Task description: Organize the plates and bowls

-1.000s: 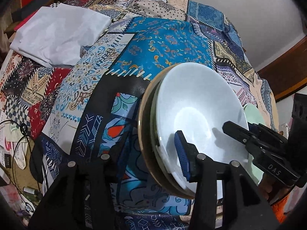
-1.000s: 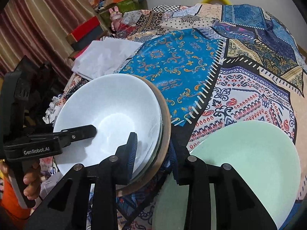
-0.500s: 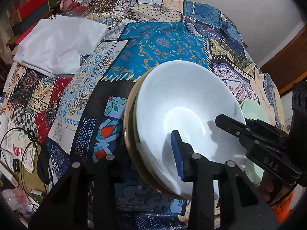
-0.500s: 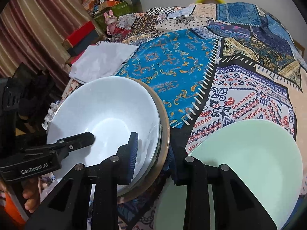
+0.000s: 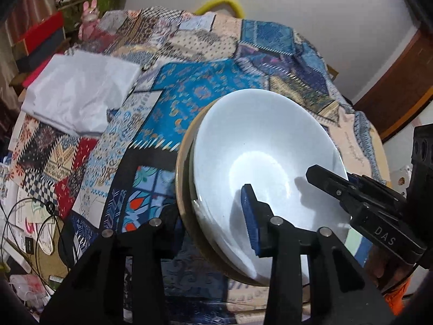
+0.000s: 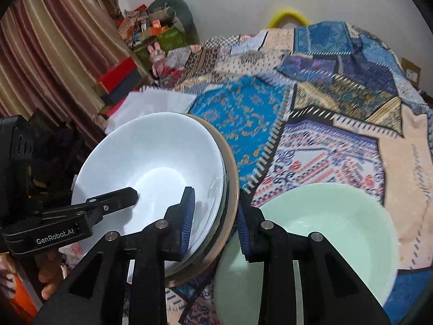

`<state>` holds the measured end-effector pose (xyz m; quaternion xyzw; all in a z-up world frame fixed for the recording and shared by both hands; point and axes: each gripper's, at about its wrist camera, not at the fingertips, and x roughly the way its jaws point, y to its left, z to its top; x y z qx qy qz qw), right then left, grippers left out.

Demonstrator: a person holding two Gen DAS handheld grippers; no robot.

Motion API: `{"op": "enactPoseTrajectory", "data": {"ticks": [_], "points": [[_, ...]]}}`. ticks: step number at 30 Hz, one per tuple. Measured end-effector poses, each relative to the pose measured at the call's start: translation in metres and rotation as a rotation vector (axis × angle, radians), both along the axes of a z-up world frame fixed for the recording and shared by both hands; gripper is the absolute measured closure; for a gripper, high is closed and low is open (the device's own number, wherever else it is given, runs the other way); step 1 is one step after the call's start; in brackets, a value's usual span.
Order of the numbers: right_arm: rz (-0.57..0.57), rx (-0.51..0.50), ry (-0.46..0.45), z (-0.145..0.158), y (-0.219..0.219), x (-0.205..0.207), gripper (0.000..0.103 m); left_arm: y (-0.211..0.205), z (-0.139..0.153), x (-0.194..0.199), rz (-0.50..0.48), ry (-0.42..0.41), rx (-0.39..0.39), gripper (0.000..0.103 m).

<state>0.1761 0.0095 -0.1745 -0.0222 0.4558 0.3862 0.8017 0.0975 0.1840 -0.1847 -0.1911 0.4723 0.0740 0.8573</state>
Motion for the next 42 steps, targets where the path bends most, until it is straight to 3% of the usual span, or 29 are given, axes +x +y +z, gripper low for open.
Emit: {"op": "enactPoseTrajectory", "data": {"ticks": [12, 21, 30, 42], "points": [[-0.093, 0.026, -0.066, 0.032, -0.057, -0.001, 0.076, -0.056, 0.034, 0.011, -0.092, -0.057, 0.015, 0.065], [-0.149, 0.027, -0.077, 0.037, -0.097, -0.002, 0.076, -0.095, 0.041, 0.017, -0.154, -0.058, 0.018, 0.065], [-0.196, 0.012, -0.057, 0.027, -0.130, -0.004, 0.076, -0.130, 0.029, 0.025, -0.207, -0.030, 0.017, 0.065], [-0.236, -0.014, 0.012, -0.003, -0.146, 0.004, 0.076, -0.144, -0.005, 0.048, -0.235, 0.049, -0.004, 0.065]]}}
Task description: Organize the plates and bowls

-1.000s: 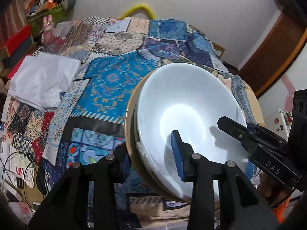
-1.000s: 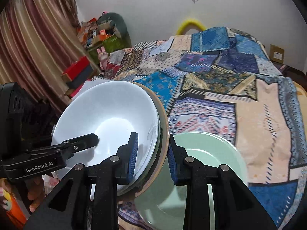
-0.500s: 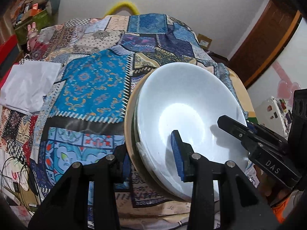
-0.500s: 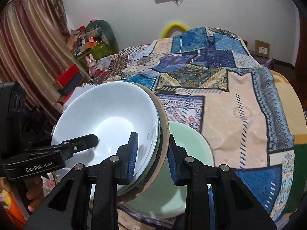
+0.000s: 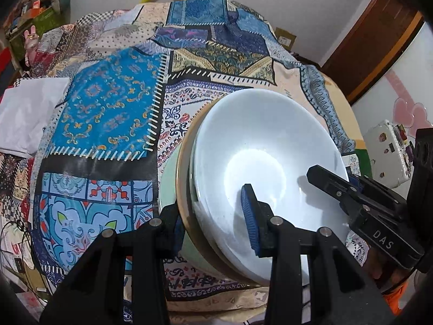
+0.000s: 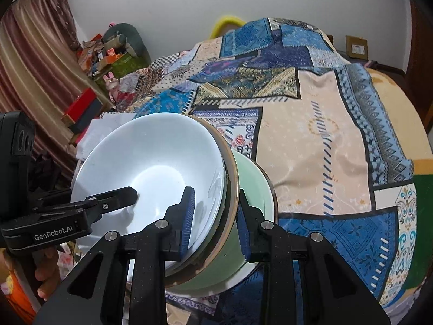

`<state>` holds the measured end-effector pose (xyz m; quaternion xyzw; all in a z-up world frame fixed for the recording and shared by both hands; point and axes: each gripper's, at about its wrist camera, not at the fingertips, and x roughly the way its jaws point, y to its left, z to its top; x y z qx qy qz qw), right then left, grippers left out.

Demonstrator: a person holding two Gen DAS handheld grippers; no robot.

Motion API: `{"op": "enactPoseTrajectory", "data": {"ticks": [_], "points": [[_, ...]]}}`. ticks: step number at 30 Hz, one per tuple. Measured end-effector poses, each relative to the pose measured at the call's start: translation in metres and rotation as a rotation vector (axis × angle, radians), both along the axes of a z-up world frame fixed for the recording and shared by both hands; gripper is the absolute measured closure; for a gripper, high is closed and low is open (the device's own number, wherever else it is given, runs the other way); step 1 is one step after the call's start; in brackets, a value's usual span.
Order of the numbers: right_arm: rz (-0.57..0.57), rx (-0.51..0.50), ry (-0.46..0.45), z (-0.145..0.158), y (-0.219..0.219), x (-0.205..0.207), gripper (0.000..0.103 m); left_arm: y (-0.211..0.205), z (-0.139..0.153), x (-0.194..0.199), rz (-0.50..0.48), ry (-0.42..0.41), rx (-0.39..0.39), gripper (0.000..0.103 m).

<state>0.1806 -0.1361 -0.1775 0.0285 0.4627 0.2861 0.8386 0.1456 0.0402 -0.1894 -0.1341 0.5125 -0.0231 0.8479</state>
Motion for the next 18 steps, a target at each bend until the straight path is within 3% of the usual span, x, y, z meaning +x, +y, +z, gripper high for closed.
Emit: {"op": "enactPoseTrajectory", "data": {"ticks": [11, 18], "points": [[-0.008, -0.013, 0.043, -0.018, 0.002, 0.006, 0.076, 0.006, -0.023, 0.012, -0.005, 0.048, -0.021, 0.065], [-0.003, -0.001, 0.039, -0.018, 0.002, 0.006, 0.073, 0.013, -0.027, 0.013, -0.011, 0.064, -0.074, 0.065]]}}
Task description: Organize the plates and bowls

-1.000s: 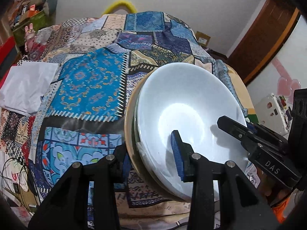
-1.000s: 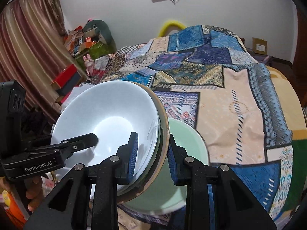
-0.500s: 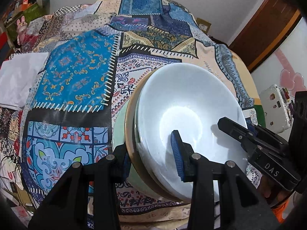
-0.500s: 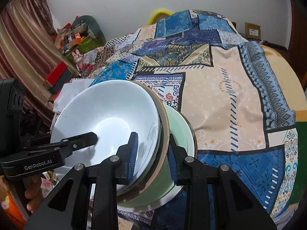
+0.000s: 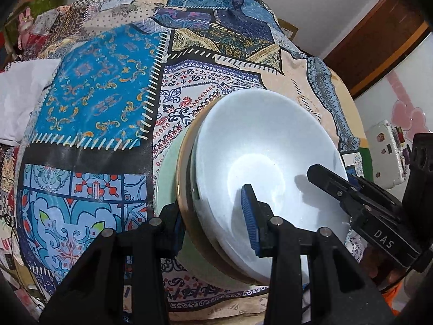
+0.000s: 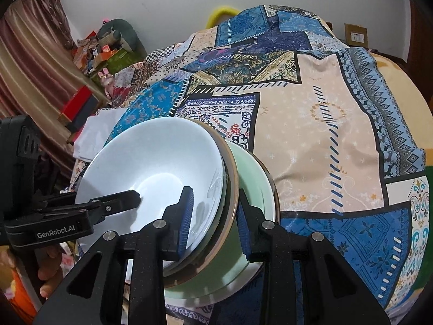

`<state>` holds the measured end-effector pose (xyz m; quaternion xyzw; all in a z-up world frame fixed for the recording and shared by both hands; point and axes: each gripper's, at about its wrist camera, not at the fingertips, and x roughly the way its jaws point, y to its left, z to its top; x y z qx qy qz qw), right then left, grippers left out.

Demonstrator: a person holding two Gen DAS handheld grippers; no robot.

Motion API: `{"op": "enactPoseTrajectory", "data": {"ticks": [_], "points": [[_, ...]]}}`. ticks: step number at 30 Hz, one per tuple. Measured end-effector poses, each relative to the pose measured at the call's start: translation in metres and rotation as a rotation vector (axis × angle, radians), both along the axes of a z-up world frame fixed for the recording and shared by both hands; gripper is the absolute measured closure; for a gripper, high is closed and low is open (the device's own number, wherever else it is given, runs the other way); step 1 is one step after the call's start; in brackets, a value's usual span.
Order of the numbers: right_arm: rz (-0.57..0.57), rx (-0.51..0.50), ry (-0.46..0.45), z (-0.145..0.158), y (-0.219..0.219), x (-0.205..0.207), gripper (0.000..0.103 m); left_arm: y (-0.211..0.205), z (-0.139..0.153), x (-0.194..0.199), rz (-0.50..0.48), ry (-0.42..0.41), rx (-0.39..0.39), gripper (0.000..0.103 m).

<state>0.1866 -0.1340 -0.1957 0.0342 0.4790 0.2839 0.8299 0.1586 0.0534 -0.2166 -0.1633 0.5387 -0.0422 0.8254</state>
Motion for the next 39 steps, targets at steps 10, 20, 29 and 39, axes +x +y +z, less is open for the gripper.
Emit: {"op": "enactPoseTrajectory", "data": {"ticks": [10, 20, 29, 39], "points": [[-0.018, -0.069, -0.137, 0.032, -0.002, -0.011, 0.073, 0.006, 0.050, -0.022, 0.048, -0.151, 0.105, 0.063], [-0.018, 0.026, -0.335, 0.110, -0.015, -0.054, 0.068, -0.005, 0.141, -0.074, 0.070, -0.450, 0.195, 0.046], [-0.021, 0.124, -0.521, 0.167, -0.027, -0.099, 0.046, -0.020, 0.198, -0.125, 0.080, -0.670, 0.255, 0.029], [-0.039, 0.168, -0.618, 0.188, -0.031, -0.119, 0.025, -0.036, 0.218, -0.163, 0.083, -0.827, 0.347, 0.004]]}}
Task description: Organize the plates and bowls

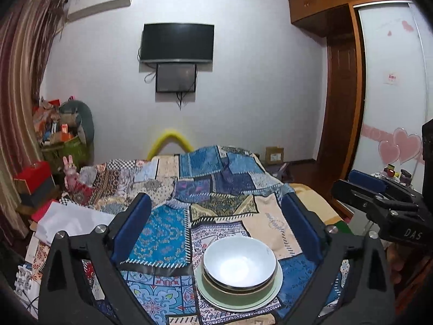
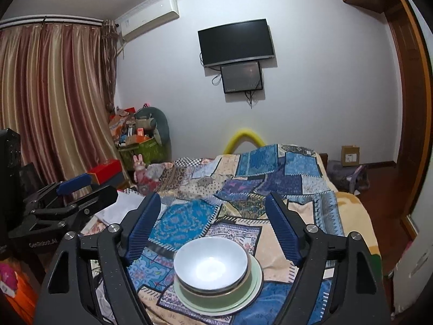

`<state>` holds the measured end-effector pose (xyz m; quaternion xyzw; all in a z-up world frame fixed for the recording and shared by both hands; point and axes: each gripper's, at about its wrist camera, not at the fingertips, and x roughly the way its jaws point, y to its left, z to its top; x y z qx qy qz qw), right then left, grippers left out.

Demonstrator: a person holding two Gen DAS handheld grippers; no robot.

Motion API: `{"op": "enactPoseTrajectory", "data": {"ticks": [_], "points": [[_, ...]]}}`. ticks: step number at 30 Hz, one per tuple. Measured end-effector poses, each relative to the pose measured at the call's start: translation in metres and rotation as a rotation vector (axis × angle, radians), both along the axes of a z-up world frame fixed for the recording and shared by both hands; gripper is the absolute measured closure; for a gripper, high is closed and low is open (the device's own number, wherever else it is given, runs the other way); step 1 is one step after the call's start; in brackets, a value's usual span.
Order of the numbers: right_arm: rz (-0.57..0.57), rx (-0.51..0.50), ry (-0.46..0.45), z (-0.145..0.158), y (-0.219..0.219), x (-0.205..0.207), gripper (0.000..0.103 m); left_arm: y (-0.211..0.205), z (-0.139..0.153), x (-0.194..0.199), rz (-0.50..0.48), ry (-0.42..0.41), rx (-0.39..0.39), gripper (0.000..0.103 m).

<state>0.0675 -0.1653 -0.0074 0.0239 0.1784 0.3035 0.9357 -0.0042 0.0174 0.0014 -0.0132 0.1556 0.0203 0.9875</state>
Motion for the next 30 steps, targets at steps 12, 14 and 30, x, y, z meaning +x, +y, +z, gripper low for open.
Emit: {"op": "enactPoseTrajectory", "data": {"ticks": [12, 14, 30], "points": [[-0.030, 0.009, -0.058, 0.004, -0.003, -0.012, 0.001, -0.005, 0.004, -0.009, -0.006, -0.031, 0.000, 0.000], [-0.035, 0.009, -0.061, 0.004, -0.003, -0.013, 0.000, -0.005, 0.004, -0.009, -0.007, -0.033, -0.003, 0.000], [-0.044, 0.004, -0.055, 0.002, -0.004, -0.015, 0.000, -0.006, 0.000, -0.010, -0.011, -0.029, -0.019, 0.000]]}}
